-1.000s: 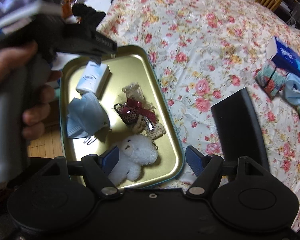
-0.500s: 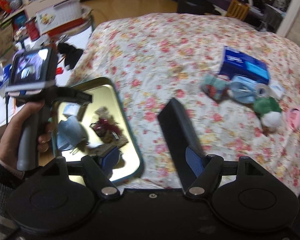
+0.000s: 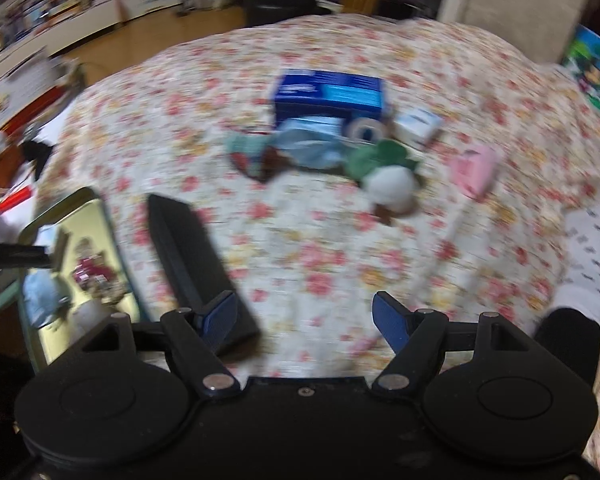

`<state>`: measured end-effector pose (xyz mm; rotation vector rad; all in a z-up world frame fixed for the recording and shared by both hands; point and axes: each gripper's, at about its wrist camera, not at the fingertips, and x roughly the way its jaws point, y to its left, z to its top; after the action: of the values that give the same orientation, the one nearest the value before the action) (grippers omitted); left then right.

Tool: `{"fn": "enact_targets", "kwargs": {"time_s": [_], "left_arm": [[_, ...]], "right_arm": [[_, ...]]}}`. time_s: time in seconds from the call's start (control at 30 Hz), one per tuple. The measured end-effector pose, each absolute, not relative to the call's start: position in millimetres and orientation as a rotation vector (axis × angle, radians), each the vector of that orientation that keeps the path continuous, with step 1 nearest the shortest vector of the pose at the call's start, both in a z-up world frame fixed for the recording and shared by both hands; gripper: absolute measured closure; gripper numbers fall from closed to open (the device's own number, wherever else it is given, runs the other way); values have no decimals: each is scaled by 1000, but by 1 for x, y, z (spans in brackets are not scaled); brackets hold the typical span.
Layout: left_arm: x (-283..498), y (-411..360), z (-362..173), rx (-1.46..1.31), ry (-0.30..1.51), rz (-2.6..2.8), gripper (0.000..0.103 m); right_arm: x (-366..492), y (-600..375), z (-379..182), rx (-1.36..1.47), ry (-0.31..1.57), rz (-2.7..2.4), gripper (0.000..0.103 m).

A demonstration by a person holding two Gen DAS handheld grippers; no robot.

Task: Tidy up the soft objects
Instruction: 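Move both tools from the tray back to the pile on the bedspread, then grasp the rolled teal-and-red towel with left gripper while right grasps the pink cloth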

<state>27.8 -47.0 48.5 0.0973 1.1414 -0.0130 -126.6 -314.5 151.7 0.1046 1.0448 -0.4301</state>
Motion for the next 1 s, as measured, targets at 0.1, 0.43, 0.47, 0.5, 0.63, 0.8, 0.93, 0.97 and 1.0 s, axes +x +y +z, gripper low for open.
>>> {"fn": "enact_targets", "kwargs": {"time_s": [0.1, 0.43, 0.47, 0.5, 0.63, 0.8, 0.93, 0.97, 1.0], "left_arm": [[21, -60, 73, 115, 1094, -42, 7], [0, -130, 135, 186, 968, -219, 3], [-2, -138, 139, 187, 966, -249, 3], [-2, -146, 142, 190, 965, -273, 3], [-7, -181, 151, 222, 949, -347, 3], [-11, -218, 154, 260, 937, -411, 4], [-11, -243, 150, 280, 931, -437, 4], [-10, -248, 148, 290, 931, -441, 4], [-8, -253, 146, 300, 935, -444, 4]], "right_arm": [[-135, -344, 148, 142, 1046, -488, 30], [-146, -425, 146, 211, 1031, -655, 30], [-145, -432, 146, 218, 1029, -668, 30], [-142, -439, 145, 223, 1028, -677, 30], [-136, -462, 146, 246, 1023, -709, 30], [-123, -494, 142, 297, 1022, -740, 30], [-116, -516, 139, 350, 1015, -766, 30], [-113, -522, 139, 363, 1014, -770, 30], [-111, -527, 139, 372, 1014, -772, 30]]}}
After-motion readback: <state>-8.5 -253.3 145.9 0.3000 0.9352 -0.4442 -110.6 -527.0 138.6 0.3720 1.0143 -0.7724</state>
